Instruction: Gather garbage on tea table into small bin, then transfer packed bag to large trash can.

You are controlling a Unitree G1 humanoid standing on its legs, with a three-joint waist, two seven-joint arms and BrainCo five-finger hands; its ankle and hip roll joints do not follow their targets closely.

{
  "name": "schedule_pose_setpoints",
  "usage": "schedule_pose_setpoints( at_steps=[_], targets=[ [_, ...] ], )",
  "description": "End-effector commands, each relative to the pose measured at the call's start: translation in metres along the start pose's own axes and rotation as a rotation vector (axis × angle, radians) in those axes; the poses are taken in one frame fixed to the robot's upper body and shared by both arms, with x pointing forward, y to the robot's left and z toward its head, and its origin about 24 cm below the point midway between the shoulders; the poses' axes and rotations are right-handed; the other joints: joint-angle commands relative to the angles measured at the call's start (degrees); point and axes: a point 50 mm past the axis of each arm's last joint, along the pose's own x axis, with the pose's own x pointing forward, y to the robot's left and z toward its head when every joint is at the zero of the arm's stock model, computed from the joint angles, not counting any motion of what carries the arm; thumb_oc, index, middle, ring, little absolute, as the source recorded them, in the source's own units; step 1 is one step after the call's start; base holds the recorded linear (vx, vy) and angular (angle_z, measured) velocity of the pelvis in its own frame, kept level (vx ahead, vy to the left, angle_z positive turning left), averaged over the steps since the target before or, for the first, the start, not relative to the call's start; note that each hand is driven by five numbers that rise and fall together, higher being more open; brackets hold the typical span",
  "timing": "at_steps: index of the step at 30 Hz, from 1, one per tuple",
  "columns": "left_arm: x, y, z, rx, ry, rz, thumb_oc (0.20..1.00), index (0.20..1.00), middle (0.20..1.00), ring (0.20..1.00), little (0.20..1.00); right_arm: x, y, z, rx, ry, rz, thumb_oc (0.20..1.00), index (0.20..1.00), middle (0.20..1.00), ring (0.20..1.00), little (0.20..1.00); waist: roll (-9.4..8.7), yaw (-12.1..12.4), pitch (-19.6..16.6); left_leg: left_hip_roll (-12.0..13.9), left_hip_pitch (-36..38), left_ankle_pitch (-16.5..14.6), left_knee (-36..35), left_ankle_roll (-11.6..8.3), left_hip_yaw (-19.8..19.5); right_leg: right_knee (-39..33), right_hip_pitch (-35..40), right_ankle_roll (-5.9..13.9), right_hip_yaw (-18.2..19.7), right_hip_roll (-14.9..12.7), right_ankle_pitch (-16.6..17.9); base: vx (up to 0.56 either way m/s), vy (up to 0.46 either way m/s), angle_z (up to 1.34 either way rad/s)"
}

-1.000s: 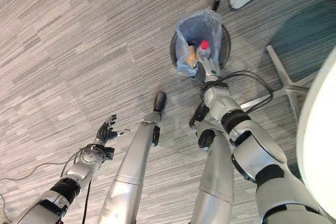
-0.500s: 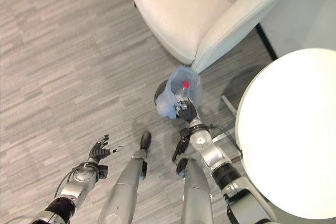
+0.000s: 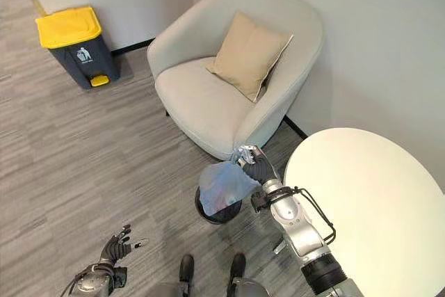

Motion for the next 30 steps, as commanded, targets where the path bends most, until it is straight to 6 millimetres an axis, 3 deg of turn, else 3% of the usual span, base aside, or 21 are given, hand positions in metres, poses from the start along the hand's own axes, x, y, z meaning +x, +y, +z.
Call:
schedule_pose_setpoints(
  at_steps=[1,3,6,7,8,9,12,15,17,18,20,24,30],
  targets=[
    [0.006,0.015,0.028,0.055,-0.121,0.031,1.000,1.000,1.000,1.000,1.000,0.013,-0.008,0.052,-0.033,-0.273,-0.041,0.200,0.200,0.200,0.200,0.200,0.16,0.32,2.85,0.98,-1.51,-3.56,2.54,-0.61,0.50,10.64,0.52,5.12,7.10,1.00,-7.88,-0.21,-0.078,0.36],
    [0.007,0.018,0.033,0.069,-0.137,0.043,1.000,1.000,1.000,1.000,1.000,0.011,-0.012,0.059,-0.076,-0.303,-0.068,0.200,0.200,0.200,0.200,0.200,0.47,0.61,1.75,1.21,-2.90,-2.15,2.41,-0.90,-0.44,14.19,1.42,4.88,8.99,2.46,-7.86,-0.16,-0.091,0.61],
    [0.007,0.018,0.037,0.075,-0.158,0.050,1.000,1.000,1.000,1.000,1.000,0.010,-0.015,0.062,-0.096,-0.316,-0.085,0.200,0.200,0.200,0.200,0.200,-0.05,1.34,1.11,1.06,-4.00,-1.23,2.53,-1.38,-1.26,13.59,3.32,4.29,10.28,3.13,-9.11,-0.15,-0.182,0.36],
    [0.007,0.016,0.042,0.078,-0.176,0.045,1.000,1.000,1.000,1.000,1.000,0.012,-0.014,0.063,-0.090,-0.319,-0.083,0.200,0.200,0.200,0.200,0.200,-0.88,2.08,0.31,0.83,-5.95,0.89,2.28,-2.58,-1.98,6.51,6.77,2.53,11.76,5.01,-12.22,-0.13,-0.205,0.12],
    [0.007,0.016,0.043,0.076,-0.179,0.047,1.000,1.000,1.000,1.000,1.000,0.013,-0.015,0.065,-0.087,-0.328,-0.088,0.200,0.200,0.200,0.200,0.200,-0.88,2.56,0.18,0.90,-7.33,2.33,2.33,-3.61,-2.12,3.91,7.62,1.77,11.47,5.69,-13.04,-0.29,-0.345,0.36],
    [0.008,0.013,0.046,0.053,-0.190,0.041,1.000,1.000,1.000,1.000,1.000,0.015,-0.016,0.068,-0.088,-0.335,-0.090,0.200,0.200,0.200,0.200,0.200,-0.46,2.99,0.21,1.39,-9.80,4.93,1.39,-5.28,-2.44,-0.10,8.13,0.67,11.19,7.32,-13.44,-0.27,-0.251,0.35],
    [0.008,0.009,0.054,0.047,-0.219,0.021,1.000,1.000,1.000,1.000,1.000,0.017,-0.020,0.072,-0.095,-0.341,-0.090,0.200,0.200,0.200,0.200,0.200,0.46,2.88,1.00,1.67,-11.67,6.31,0.71,-6.40,-2.14,-2.86,8.39,0.11,9.12,7.88,-12.47,-0.23,-0.153,0.39],
    [0.008,0.005,0.065,0.050,-0.263,0.004,1.000,1.000,1.000,1.000,1.000,0.018,-0.023,0.074,-0.099,-0.348,-0.092,0.200,0.200,0.200,0.200,0.200,0.29,2.02,1.98,1.58,-12.67,4.29,4.13,-5.67,-0.21,-2.30,6.94,-0.04,7.40,6.95,-11.52,-0.20,-0.039,0.89],
    [0.005,0.003,0.078,0.067,-0.323,-0.022,1.000,1.000,1.000,1.000,1.000,0.018,-0.023,0.076,-0.104,-0.352,-0.077,0.200,0.200,0.200,0.200,0.200,-0.49,1.13,2.01,1.80,-11.93,0.37,8.83,-4.29,1.95,-1.99,5.64,-0.05,5.87,5.45,-10.64,-0.20,-0.024,0.71],
    [0.003,0.000,0.089,0.095,-0.375,-0.048,1.000,1.000,1.000,1.000,1.000,0.017,-0.023,0.077,-0.108,-0.359,-0.061,0.200,0.200,0.200,0.200,0.200,-1.16,0.37,1.86,1.93,-10.43,-3.65,11.90,-3.88,2.62,-2.34,4.87,-0.07,4.27,4.10,-10.02,-0.18,-0.038,0.63],
    [0.001,-0.004,0.101,0.130,-0.433,-0.079,1.000,1.000,1.000,1.000,1.000,0.015,-0.024,0.077,-0.115,-0.358,-0.049,0.200,0.200,0.200,0.200,0.200,-1.40,-0.56,1.38,2.93,-7.75,-6.01,13.02,-4.07,2.88,-2.43,4.70,-0.18,2.87,3.28,-10.10,-0.04,0.006,0.69],
    [-0.005,-0.014,0.115,0.190,-0.506,-0.139,1.000,1.000,1.000,1.000,1.000,0.015,-0.020,0.079,-0.101,-0.369,-0.023,0.200,0.200,0.200,0.200,0.200,-0.52,-1.16,0.04,2.80,-4.10,-4.97,7.25,-4.17,1.23,-2.49,4.85,0.09,1.97,3.65,-9.56,0.04,0.046,0.40],
    [-0.025,-0.041,0.167,0.295,-0.764,-0.266,1.000,1.000,1.000,1.000,1.000,0.019,0.007,0.087,-0.062,-0.410,0.109,0.200,0.200,0.200,0.200,0.200,-0.74,-2.24,-3.42,2.20,2.07,-3.77,-1.64,-3.91,2.97,-5.76,6.55,1.50,3.25,3.93,-7.22,0.04,0.072,-0.07]
  ],
)
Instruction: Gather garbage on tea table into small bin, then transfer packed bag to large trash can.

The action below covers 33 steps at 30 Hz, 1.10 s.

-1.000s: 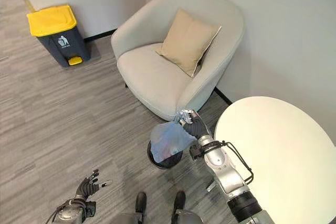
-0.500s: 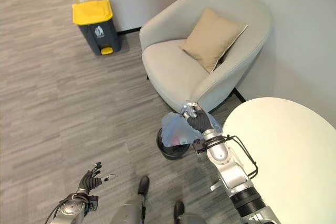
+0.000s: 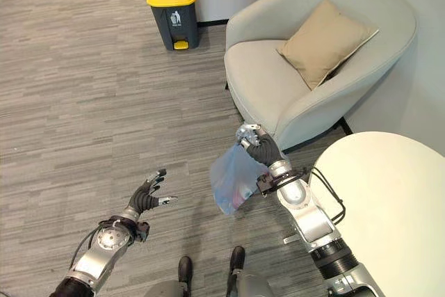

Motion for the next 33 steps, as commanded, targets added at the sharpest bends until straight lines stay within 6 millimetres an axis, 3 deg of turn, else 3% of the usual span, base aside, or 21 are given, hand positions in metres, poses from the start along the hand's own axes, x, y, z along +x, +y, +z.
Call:
schedule_pose_setpoints(
  at_steps=[1,3,4,9,13,19,20,24,29,33],
  targets=[
    [0.001,0.001,0.024,0.083,-0.158,-0.050,1.000,1.000,1.000,1.000,1.000,0.009,0.015,0.038,0.081,-0.217,0.066,0.200,0.200,0.200,0.200,0.200,-2.49,-0.73,-6.81,-1.27,-2.65,-0.83,-1.71,-0.85,0.51,-3.70,4.88,5.18,3.94,0.55,-6.48,0.04,0.036,-0.36],
    [0.004,-0.002,0.032,0.084,-0.189,-0.063,1.000,1.000,1.000,1.000,1.000,0.010,0.019,0.040,0.083,-0.226,0.087,0.200,0.200,0.200,0.200,0.200,-2.63,-0.79,-7.07,-1.25,-1.75,-0.64,-2.61,-0.84,0.87,-4.34,5.52,5.35,4.23,0.64,-6.14,0.03,0.021,-0.23],
    [0.011,-0.008,0.048,0.096,-0.254,-0.081,1.000,1.000,1.000,1.000,1.000,0.013,0.028,0.042,0.093,-0.233,0.127,0.200,0.200,0.200,0.200,0.200,-2.76,-1.10,-7.91,-1.22,-0.97,-0.59,-3.26,-0.81,1.02,-5.08,6.13,5.49,4.62,0.72,-5.84,0.02,0.016,-0.09],
    [0.023,-0.019,0.067,0.117,-0.321,-0.107,1.000,1.000,1.000,1.000,1.000,0.021,0.048,0.052,0.109,-0.266,0.210,0.200,0.200,0.200,0.200,0.200,-3.12,-1.44,-8.82,-1.29,0.40,-1.00,-3.26,-0.78,1.49,-6.01,7.88,5.67,5.03,0.63,-5.54,0.03,0.013,-0.05],
    [0.029,-0.028,0.065,0.123,-0.298,-0.126,1.000,1.000,1.000,1.000,1.000,0.028,0.057,0.062,0.124,-0.296,0.237,0.200,0.200,0.200,0.200,0.200,-3.20,-1.37,-9.08,-1.34,1.16,-1.21,-3.26,-0.70,1.69,-6.39,8.80,5.68,5.10,0.57,-5.40,0.03,0.014,-0.04],
    [0.031,-0.038,0.040,0.125,-0.176,-0.141,1.000,1.000,1.000,1.000,1.000,0.039,0.065,0.085,0.172,-0.376,0.251,0.200,0.200,0.200,0.200,0.200,-3.48,-0.99,-9.63,-1.23,1.74,-1.39,-3.26,-0.61,1.82,-7.12,9.79,5.67,5.14,0.41,-5.15,0.02,0.013,-0.03],
    [0.029,-0.045,0.025,0.106,-0.104,-0.137,1.000,1.000,1.000,1.000,1.000,0.044,0.068,0.099,0.212,-0.426,0.250,0.200,0.200,0.200,0.200,0.200,-3.69,-0.59,-9.81,-1.21,1.94,-1.47,-3.26,-0.56,1.78,-7.39,10.24,5.64,4.99,0.33,-5.09,0.00,0.000,0.00],
    [0.028,-0.051,0.014,0.126,-0.055,-0.117,1.000,1.000,1.000,1.000,1.000,0.047,0.078,0.119,0.284,-0.497,0.264,0.200,0.200,0.200,0.200,0.200,-4.03,-0.03,-9.85,-1.16,2.15,-1.53,-3.26,-0.53,1.66,-7.63,10.54,5.61,4.93,0.30,-5.02,0.02,0.007,0.01],
    [0.036,-0.058,0.023,0.154,-0.086,-0.098,1.000,1.000,1.000,1.000,1.000,0.045,0.096,0.138,0.382,-0.558,0.324,0.200,0.200,0.200,0.200,0.200,-4.40,0.37,-9.79,-1.11,2.20,-1.55,-3.26,-0.48,1.47,-7.72,10.69,5.61,4.84,0.23,-4.94,0.00,0.000,0.00],
    [0.047,-0.060,0.042,0.173,-0.153,-0.070,1.000,1.000,1.000,1.000,1.000,0.043,0.109,0.145,0.459,-0.565,0.379,0.200,0.200,0.200,0.200,0.200,-4.52,0.22,-9.81,-1.15,2.21,-1.51,-3.26,-0.48,1.44,-7.68,10.73,5.55,4.81,0.18,-4.94,0.00,0.001,0.01]
  ],
)
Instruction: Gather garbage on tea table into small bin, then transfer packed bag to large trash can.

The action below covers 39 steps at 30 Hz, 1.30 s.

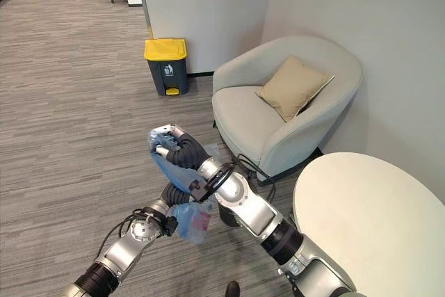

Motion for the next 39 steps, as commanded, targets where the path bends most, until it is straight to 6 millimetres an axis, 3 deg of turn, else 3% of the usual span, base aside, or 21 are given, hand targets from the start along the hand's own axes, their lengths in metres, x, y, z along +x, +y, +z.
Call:
schedule_pose_setpoints(
  at_steps=[1,3,4,10,19,20,22,23,24,25,28,31,35,37,39],
  targets=[
    [0.024,-0.002,0.028,0.095,-0.111,0.017,1.000,1.000,1.000,1.000,1.000,0.029,0.009,0.069,0.132,-0.353,0.035,0.200,0.200,0.200,0.200,0.200,-1.72,-0.20,-0.49,-1.13,-1.56,-3.46,-0.50,-0.63,-0.87,2.73,4.50,4.66,2.62,-1.04,-11.11,0.00,0.000,0.00],
    [0.029,-0.001,0.034,0.104,-0.128,0.028,1.000,1.000,1.000,1.000,1.000,0.030,0.012,0.068,0.148,-0.350,0.045,0.200,0.200,0.200,0.200,0.200,-1.74,-0.33,-0.53,-1.14,-1.54,-3.45,-0.50,-0.63,-0.85,2.79,4.52,4.69,2.65,-1.06,-11.13,0.00,0.000,0.00],
    [0.035,0.000,0.044,0.112,-0.159,0.034,0.206,0.206,0.206,0.206,0.206,0.031,0.015,0.066,0.160,-0.338,0.060,0.200,0.200,0.200,0.200,0.200,-1.69,-0.60,-0.66,-1.18,-1.47,-3.46,-0.50,-0.62,-0.81,2.84,4.54,4.70,2.73,-1.09,-11.13,0.00,0.000,0.00],
    [0.040,0.011,0.058,0.103,-0.216,0.078,0.200,0.200,0.200,0.200,0.200,0.031,0.014,0.064,0.155,-0.325,0.076,0.200,0.200,0.200,0.200,0.200,-1.39,-1.05,-0.86,-1.14,-1.22,-3.49,-0.50,-0.65,-0.55,2.82,4.67,4.82,2.76,-1.17,-11.01,0.00,0.000,0.00],
    [0.029,0.021,0.053,-0.013,-0.218,0.128,0.200,0.200,0.200,0.200,0.200,0.018,-0.003,0.054,0.004,-0.288,0.019,0.200,0.200,0.200,0.200,0.200,-1.18,-1.19,-1.49,-1.21,-1.04,-3.43,-0.50,-0.62,-0.57,2.56,4.90,4.98,2.79,-1.21,-10.83,0.00,0.000,0.00],
    [0.027,0.022,0.053,-0.021,-0.221,0.131,0.200,0.200,0.200,0.200,0.200,0.016,-0.006,0.052,-0.029,-0.277,0.009,0.238,0.238,0.238,0.238,0.238,-1.18,-1.19,-1.57,-1.22,-1.07,-3.37,-0.50,-0.63,-0.61,2.56,4.89,5.00,2.78,-1.20,-10.79,0.00,0.000,0.00],
    [0.025,0.024,0.053,-0.027,-0.227,0.135,0.200,0.200,0.200,0.200,0.200,0.013,-0.009,0.051,-0.066,-0.269,-0.002,0.529,0.529,0.529,0.529,0.529,-1.17,-1.20,-1.64,-1.22,-1.15,-3.32,-0.50,-0.64,-0.65,2.50,4.88,5.05,2.77,-1.18,-10.76,0.00,0.000,0.00],
    [0.022,0.027,0.053,-0.036,-0.237,0.144,0.200,0.200,0.200,0.200,0.200,0.009,-0.013,0.047,-0.129,-0.249,-0.009,0.856,0.856,0.856,0.856,0.856,-1.18,-1.20,-1.72,-1.25,-1.20,-3.30,-0.50,-0.64,-0.68,2.33,4.86,5.09,2.78,-1.19,-10.61,0.00,0.000,0.00],
    [0.022,0.027,0.053,-0.036,-0.236,0.144,0.200,0.200,0.200,0.200,0.200,0.009,-0.012,0.047,-0.129,-0.249,-0.009,0.856,0.856,0.856,0.856,0.856,-1.17,-1.21,-1.76,-1.24,-1.21,-3.30,-0.50,-0.64,-0.68,2.31,4.86,5.09,2.78,-1.19,-10.60,0.00,0.000,0.00],
    [0.018,0.031,0.053,-0.058,-0.240,0.156,0.200,0.200,0.200,0.200,0.200,0.005,-0.016,0.043,-0.205,-0.225,-0.015,1.000,1.000,1.000,1.000,1.000,-1.24,-1.15,-1.78,-1.19,-1.23,-3.29,-0.50,-0.67,-0.62,2.05,4.78,5.16,2.67,-1.17,-10.42,0.00,0.000,0.00],
    [0.011,0.039,0.047,-0.090,-0.231,0.191,0.200,0.200,0.200,0.200,0.200,-0.003,-0.023,0.037,-0.319,-0.188,-0.024,1.000,1.000,1.000,1.000,1.000,-1.29,-1.03,-1.84,-1.11,-1.27,-3.29,-0.50,-0.67,-0.56,1.61,4.79,5.25,2.68,-1.09,-10.17,-0.01,-0.006,-0.01],
    [-0.002,0.050,0.028,-0.109,-0.170,0.242,0.200,0.200,0.200,0.200,0.200,-0.015,-0.037,0.029,-0.508,-0.128,-0.042,1.000,1.000,1.000,1.000,1.000,-1.50,-0.90,-1.87,-1.03,-1.24,-3.29,-0.50,-0.77,-0.36,0.90,5.07,5.42,2.72,-1.12,-9.80,0.00,-0.007,-0.01],
    [-0.013,0.057,0.013,-0.121,-0.117,0.274,0.200,0.200,0.200,0.200,0.200,-0.026,-0.047,0.021,-0.609,-0.064,-0.055,1.000,1.000,1.000,1.000,1.000,-1.53,-0.80,-1.92,-0.93,-1.14,-3.28,-0.50,-0.80,-0.22,0.56,5.39,5.54,2.73,-1.13,-9.70,0.00,-0.005,-0.01],
    [-0.030,0.068,-0.011,-0.120,-0.024,0.318,0.200,0.200,0.200,0.200,0.200,-0.054,-0.064,0.001,-0.685,0.080,-0.094,1.000,1.000,1.000,1.000,1.000,-1.54,-0.99,-1.80,-0.89,-1.14,-3.23,-0.50,-0.88,-0.22,0.30,5.69,5.66,2.72,-1.14,-9.69,-0.01,-0.035,-0.06],
    [-0.033,0.070,-0.015,-0.119,-0.006,0.325,0.200,0.200,0.200,0.200,0.200,-0.060,-0.067,-0.004,-0.682,0.112,-0.104,1.000,1.000,1.000,1.000,1.000,-1.49,-1.07,-1.80,-0.90,-1.12,-3.22,-0.50,-0.89,-0.24,0.29,5.69,5.68,2.68,-1.15,-9.68,0.00,-0.014,-0.03]
  ],
)
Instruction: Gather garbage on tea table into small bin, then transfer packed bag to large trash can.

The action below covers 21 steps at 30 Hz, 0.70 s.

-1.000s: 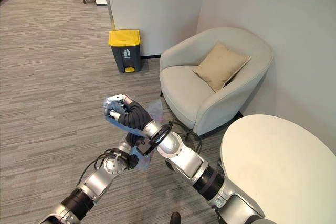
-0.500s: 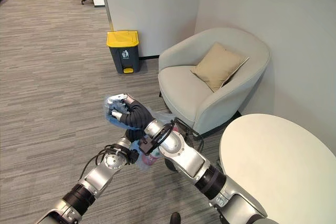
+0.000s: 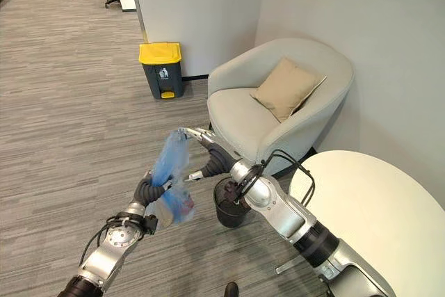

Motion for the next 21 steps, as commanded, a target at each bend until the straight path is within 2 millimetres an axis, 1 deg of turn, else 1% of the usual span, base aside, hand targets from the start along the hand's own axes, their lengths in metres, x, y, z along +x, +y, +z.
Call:
schedule_pose_setpoints(
  at_steps=[1,2,3,5,7,9,12,13,14,15,18,20,21],
  targets=[
    [0.010,0.020,0.015,-0.027,-0.088,0.050,0.200,0.200,0.200,0.200,0.200,-0.004,-0.009,0.000,0.002,-0.002,-0.062,1.000,1.000,1.000,1.000,1.000,-1.16,-0.48,-1.43,-0.96,-1.77,-3.43,-0.47,-0.99,-1.19,0.37,5.51,5.90,1.72,-1.36,-10.11,0.00,-0.015,-0.03],
    [0.007,0.022,0.009,-0.027,-0.064,0.055,0.200,0.200,0.200,0.200,0.200,-0.012,-0.007,-0.010,0.023,0.048,-0.065,1.000,1.000,1.000,1.000,1.000,-1.12,-0.58,-1.40,-0.94,-1.77,-3.37,-0.47,-1.01,-1.14,0.40,5.50,5.93,1.73,-1.35,-10.12,0.00,0.000,0.00],
    [0.007,0.022,0.009,-0.027,-0.063,0.053,0.200,0.200,0.200,0.200,0.200,-0.013,-0.007,-0.010,0.023,0.049,-0.064,1.000,1.000,1.000,1.000,1.000,-1.13,-0.53,-1.48,-0.94,-1.76,-3.38,-0.47,-1.01,-1.14,0.40,5.51,5.93,1.73,-1.36,-10.13,0.00,0.000,0.00],
    [-0.004,0.035,-0.017,-0.054,0.046,0.089,0.200,0.200,0.200,0.200,0.200,-0.052,0.002,-0.052,0.120,0.284,-0.093,1.000,1.000,1.000,1.000,1.000,-0.92,-1.01,-1.18,-0.97,-1.84,-3.19,-0.47,-1.07,-1.13,0.50,5.46,6.01,1.42,-1.40,-10.20,0.00,0.000,0.00],
    [-0.013,0.043,-0.037,-0.071,0.133,0.112,0.200,0.200,0.200,0.200,0.200,-0.077,0.007,-0.073,0.148,0.421,-0.110,1.000,1.000,1.000,1.000,1.000,-0.74,-1.27,-1.03,-0.98,-1.88,-3.02,-0.47,-1.09,-1.16,0.66,5.41,5.98,1.23,-1.35,-10.35,0.00,0.000,0.00],
    [-0.021,0.049,-0.051,-0.075,0.193,0.128,0.200,0.200,0.200,0.200,0.200,-0.097,0.012,-0.089,0.185,0.527,-0.124,1.000,1.000,1.000,1.000,1.000,-0.63,-1.46,-0.93,-0.93,-1.92,-2.97,-0.47,-1.09,-1.21,0.83,5.35,5.93,1.09,-1.32,-10.46,0.00,0.000,0.00],
    [-0.036,0.058,-0.075,-0.075,0.299,0.147,0.200,0.200,0.200,0.200,0.200,-0.132,0.030,-0.114,0.313,0.722,-0.167,1.000,1.000,1.000,1.000,1.000,-0.42,-1.76,-0.45,-0.88,-2.01,-2.75,-0.47,-1.15,-1.20,1.14,5.11,5.83,0.88,-1.28,-10.61,0.00,0.000,0.00],
    [-0.040,0.060,-0.079,-0.080,0.319,0.149,0.200,0.200,0.200,0.200,0.200,-0.140,0.033,-0.118,0.332,0.760,-0.180,1.000,1.000,1.000,1.000,1.000,-0.33,-1.81,-0.33,-0.86,-2.04,-2.70,-0.47,-1.19,-1.21,1.20,5.06,5.80,0.83,-1.27,-10.68,0.00,0.000,0.00],
    [-0.040,0.060,-0.079,-0.079,0.319,0.149,0.200,0.200,0.200,0.200,0.200,-0.140,0.033,-0.118,0.333,0.760,-0.180,1.000,1.000,1.000,1.000,1.000,-0.34,-1.81,-0.35,-0.86,-2.03,-2.70,-0.47,-1.19,-1.21,1.21,5.06,5.80,0.83,-1.27,-10.69,-0.04,-0.029,0.00],
    [-0.055,0.067,-0.096,-0.090,0.400,0.170,0.200,0.200,0.200,0.200,0.200,-0.163,0.046,-0.131,0.418,0.884,-0.221,1.000,1.000,1.000,1.000,1.000,-0.05,-1.65,0.48,-0.80,-2.32,-2.41,-0.47,-1.25,-1.52,1.68,4.60,5.65,0.58,-1.15,-10.93,-0.05,-0.034,0.03],
    [-0.065,0.070,-0.105,-0.107,0.447,0.189,0.200,0.200,0.200,0.200,0.200,-0.169,0.050,-0.137,0.435,0.927,-0.226,1.000,1.000,1.000,1.000,1.000,0.06,-1.14,1.50,-0.82,-2.52,-2.13,-0.47,-1.15,-1.79,2.13,4.18,5.51,0.41,-1.06,-11.24,-0.04,-0.026,0.03],
    [-0.066,0.071,-0.108,-0.120,0.462,0.202,0.200,0.200,0.200,0.200,0.200,-0.170,0.050,-0.139,0.446,0.940,-0.242,1.000,1.000,1.000,1.000,1.000,0.05,-0.63,3.38,-0.94,-3.95,-1.66,0.73,-1.17,-2.00,2.93,3.34,5.49,-0.27,-1.32,-11.41,-0.11,-0.008,0.03],
    [-0.065,0.072,-0.108,-0.121,0.458,0.203,0.200,0.200,0.200,0.200,0.200,-0.170,0.049,-0.140,0.444,0.941,-0.250,1.000,1.000,1.000,1.000,1.000,-0.04,-0.60,3.88,-0.98,-5.10,-1.90,2.06,-1.21,-2.08,3.18,2.89,5.47,-0.62,-1.57,-11.45,-0.16,-0.012,0.14]
  ],
)
